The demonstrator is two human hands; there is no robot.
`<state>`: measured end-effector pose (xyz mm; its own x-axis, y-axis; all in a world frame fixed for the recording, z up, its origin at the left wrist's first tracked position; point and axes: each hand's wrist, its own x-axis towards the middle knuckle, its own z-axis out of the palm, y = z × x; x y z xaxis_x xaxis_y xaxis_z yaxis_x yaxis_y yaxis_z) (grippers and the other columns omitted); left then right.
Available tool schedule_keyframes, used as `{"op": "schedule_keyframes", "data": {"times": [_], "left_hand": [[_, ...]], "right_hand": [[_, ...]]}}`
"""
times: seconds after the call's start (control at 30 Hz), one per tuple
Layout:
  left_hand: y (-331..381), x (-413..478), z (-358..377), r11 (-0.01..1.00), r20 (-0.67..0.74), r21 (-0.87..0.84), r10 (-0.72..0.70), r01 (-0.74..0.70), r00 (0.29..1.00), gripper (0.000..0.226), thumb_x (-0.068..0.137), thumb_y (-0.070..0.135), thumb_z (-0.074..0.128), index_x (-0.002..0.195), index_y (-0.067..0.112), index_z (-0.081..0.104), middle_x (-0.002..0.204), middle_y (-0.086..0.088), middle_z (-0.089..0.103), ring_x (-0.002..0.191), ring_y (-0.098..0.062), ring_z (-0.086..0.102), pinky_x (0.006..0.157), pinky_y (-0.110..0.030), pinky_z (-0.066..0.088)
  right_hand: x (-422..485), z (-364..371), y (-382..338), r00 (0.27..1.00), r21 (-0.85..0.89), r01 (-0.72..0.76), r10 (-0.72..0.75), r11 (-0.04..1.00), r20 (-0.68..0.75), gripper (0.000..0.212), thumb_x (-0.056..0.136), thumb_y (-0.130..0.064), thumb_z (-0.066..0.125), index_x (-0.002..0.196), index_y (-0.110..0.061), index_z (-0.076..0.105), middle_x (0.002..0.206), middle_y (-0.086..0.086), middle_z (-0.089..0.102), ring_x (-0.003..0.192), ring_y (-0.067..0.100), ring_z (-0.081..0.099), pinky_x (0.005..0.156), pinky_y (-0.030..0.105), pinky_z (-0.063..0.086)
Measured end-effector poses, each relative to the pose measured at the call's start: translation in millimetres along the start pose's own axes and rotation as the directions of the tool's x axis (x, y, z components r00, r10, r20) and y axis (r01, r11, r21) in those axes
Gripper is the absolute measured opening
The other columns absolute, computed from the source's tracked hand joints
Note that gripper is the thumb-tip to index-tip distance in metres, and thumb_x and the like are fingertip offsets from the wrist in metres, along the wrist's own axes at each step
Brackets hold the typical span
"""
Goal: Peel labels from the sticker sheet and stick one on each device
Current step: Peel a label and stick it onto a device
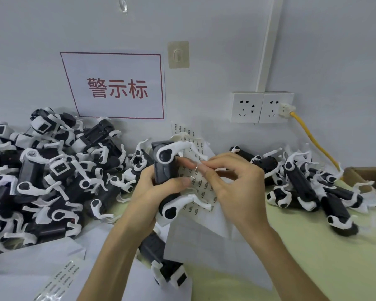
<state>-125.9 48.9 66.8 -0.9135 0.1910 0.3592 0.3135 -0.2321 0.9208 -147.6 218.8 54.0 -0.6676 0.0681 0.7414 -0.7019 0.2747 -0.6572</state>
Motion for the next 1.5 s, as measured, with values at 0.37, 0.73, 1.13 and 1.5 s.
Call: {"op": "schedule_keyframes", "data": {"times": [0.37, 0.73, 1.13, 1.5], "left_hand": [[-6, 2, -4, 0.998, -0.075, 0.03, -0.055, 0.058, 0.996, 0.026, 0.061, 0.028, 0.08, 0.085, 0.019, 0.075, 0.09, -0.005, 0.067, 0.085, -0.019, 0.067, 0.074, -0.032, 0.058], [-7, 5, -32, 0.947, -0.501, 0.286, 0.02, 0.144, 0.865, 0.027, 0.063, 0.028, 0.087, 0.07, 0.014, 0.065, 0.065, -0.004, 0.065, 0.061, -0.019, 0.064, 0.063, -0.038, 0.054], [15, -6, 10, 0.917, -0.017, 0.394, 0.069, -0.057, 0.997, 0.041, 0.06, 0.039, 0.078, 0.075, 0.008, 0.057, 0.063, -0.008, 0.051, 0.06, -0.021, 0.05, 0.058, -0.032, 0.043], [11, -4, 23, 0.987, 0.01, -0.157, 0.015, -0.013, 1.0, 0.02, 0.069, 0.016, 0.072, 0.083, 0.014, 0.057, 0.126, -0.016, 0.071, 0.124, -0.03, 0.065, 0.099, -0.046, 0.046]], "right_hand": [[11, -13, 4, 0.979, 0.129, -0.203, 0.205, 0.971, -0.005, 0.013, 0.09, -0.008, 0.075, 0.085, -0.019, 0.078, 0.078, -0.001, 0.076, 0.074, 0.017, 0.072, 0.073, 0.03, 0.059], [20, -30, -1, 0.97, 0.163, -0.207, 0.181, 0.965, 0.16, 0.041, 0.086, 0.008, 0.072, 0.105, -0.028, 0.074, 0.085, -0.004, 0.073, 0.078, 0.012, 0.07, 0.076, 0.017, 0.052], [18, -34, -16, 0.977, -0.089, 0.008, 0.012, 0.996, 0.211, 0.043, 0.084, -0.004, 0.079, 0.119, -0.028, 0.068, 0.081, -0.011, 0.07, 0.08, 0.007, 0.068, 0.079, 0.009, 0.049], [20, -28, -18, 0.956, 0.222, -0.295, 0.286, 0.929, 0.072, 0.01, 0.08, -0.027, 0.085, 0.087, -0.029, 0.078, 0.084, -0.005, 0.077, 0.08, 0.012, 0.074, 0.071, 0.017, 0.053]]}}
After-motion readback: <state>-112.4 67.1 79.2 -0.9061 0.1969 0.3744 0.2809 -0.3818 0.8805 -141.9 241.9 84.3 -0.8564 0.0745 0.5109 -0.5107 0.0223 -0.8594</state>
